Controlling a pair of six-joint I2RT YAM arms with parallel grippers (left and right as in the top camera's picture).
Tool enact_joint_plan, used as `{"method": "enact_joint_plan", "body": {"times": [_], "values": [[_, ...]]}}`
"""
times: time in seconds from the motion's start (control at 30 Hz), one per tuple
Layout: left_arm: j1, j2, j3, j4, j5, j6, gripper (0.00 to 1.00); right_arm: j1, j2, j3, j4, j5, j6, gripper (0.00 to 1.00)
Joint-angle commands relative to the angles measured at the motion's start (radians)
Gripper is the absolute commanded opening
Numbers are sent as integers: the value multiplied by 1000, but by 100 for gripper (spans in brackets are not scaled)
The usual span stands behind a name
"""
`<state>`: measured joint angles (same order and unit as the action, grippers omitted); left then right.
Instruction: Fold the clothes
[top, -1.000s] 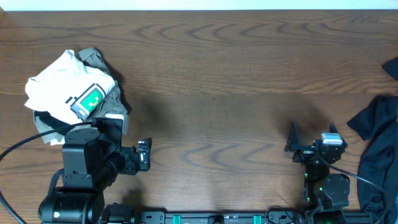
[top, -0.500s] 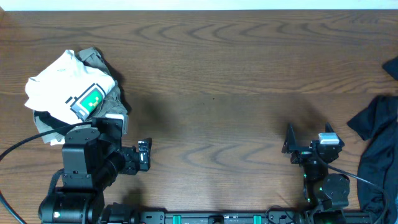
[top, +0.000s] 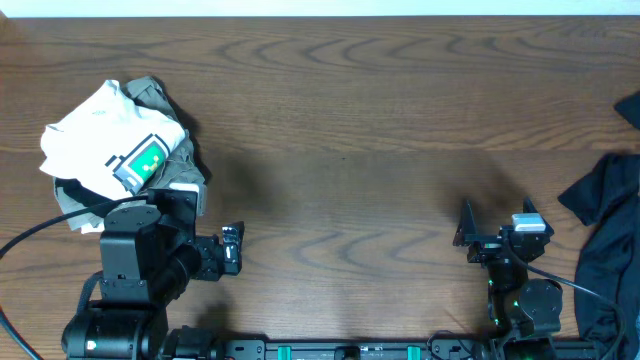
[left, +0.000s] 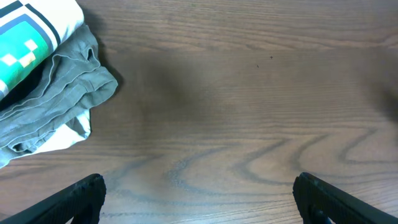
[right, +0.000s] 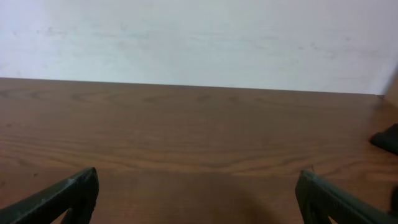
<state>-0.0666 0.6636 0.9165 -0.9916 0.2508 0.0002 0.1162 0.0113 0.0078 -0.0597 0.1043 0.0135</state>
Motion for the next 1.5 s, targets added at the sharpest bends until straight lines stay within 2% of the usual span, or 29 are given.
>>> {"method": "enact_joint_plan", "body": {"times": [0.0,0.27,0.43,0.53,0.93,1.13,1.3,1.47], "values": [[2,-6,5,-2,-9,6,98,-6,-5,-2,-5,-10,-11,99],[2,-33,-1,-2,-9,6,98,-6,-5,-2,-5,-10,-11,99],[2,-101,-74,-2,-9,6,98,-6,-5,-2,-5,-10,-11,99],[2,-182,-176,14,-102,48,98,-6,-5,-2,-5,-10,-11,99],[2,-563,-661,486,-133,48,98,-6,-5,-2,-5,-10,-11,99],[2,-621,-773,656,-135,49,98,-6,-5,-2,-5,-10,-11,99],[2,-652,-864,812,-209,49,98,-6,-5,-2,-5,-10,-11,99],[2,-663,-890,875,-218,48,98,-6,-5,-2,-5,-10,-11,99]]}}
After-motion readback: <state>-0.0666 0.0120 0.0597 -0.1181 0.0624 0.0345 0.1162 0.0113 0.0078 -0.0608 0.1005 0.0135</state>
